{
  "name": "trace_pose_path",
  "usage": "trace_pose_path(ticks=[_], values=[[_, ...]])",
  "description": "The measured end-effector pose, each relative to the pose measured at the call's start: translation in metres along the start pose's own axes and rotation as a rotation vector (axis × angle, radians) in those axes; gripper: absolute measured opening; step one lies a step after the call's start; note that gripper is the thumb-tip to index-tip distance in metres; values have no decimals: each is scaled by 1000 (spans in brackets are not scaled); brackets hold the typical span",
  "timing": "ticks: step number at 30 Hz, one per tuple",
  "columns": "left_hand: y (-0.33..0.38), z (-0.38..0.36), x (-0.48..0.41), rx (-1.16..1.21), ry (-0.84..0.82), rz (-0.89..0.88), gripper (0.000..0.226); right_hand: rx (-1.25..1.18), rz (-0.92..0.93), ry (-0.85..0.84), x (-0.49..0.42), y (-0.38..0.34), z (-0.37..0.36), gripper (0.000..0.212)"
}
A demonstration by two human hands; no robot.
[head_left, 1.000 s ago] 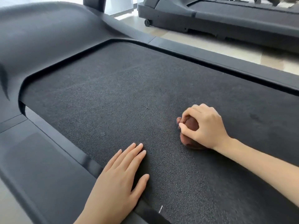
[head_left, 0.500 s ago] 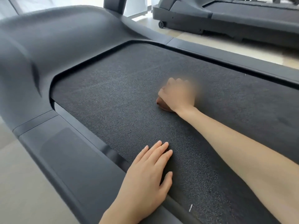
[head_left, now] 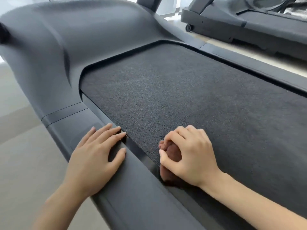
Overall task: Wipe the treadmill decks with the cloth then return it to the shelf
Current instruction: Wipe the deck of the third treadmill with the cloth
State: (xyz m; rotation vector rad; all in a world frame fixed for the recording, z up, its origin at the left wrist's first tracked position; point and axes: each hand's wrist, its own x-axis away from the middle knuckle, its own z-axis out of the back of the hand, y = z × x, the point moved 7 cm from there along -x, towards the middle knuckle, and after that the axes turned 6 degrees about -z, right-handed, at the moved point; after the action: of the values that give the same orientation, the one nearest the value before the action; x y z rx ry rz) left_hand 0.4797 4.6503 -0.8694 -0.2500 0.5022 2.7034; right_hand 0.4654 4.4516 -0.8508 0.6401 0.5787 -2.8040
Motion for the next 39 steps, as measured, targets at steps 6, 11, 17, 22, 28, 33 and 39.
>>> trace_pose_path(ticks=[6, 11, 17, 22, 28, 33, 39], values=[[-2, -2, 1, 2, -7, 56, 62, 207, -135, -87, -105, -3, -68, 34], [-3, -1, -1, -24, -50, 48, 71, 219, -179, -58, -111, -4, -71, 36], [-37, 10, -1, -60, -42, 54, 69, 78, -10, -72, -23, -21, -24, 31], [-47, 13, -2, -28, 1, 61, 63, 4, 83, -49, 12, -17, -3, 22], [-57, 12, -4, -22, 95, 180, 69, 50, 94, -79, -55, -45, -49, 28], [-83, 14, -25, -96, 42, 163, 69, 97, 37, -77, -132, -65, -103, 34], [-109, 23, -46, -27, 137, 236, 58, 123, 4, -45, -203, -71, -151, 31]])
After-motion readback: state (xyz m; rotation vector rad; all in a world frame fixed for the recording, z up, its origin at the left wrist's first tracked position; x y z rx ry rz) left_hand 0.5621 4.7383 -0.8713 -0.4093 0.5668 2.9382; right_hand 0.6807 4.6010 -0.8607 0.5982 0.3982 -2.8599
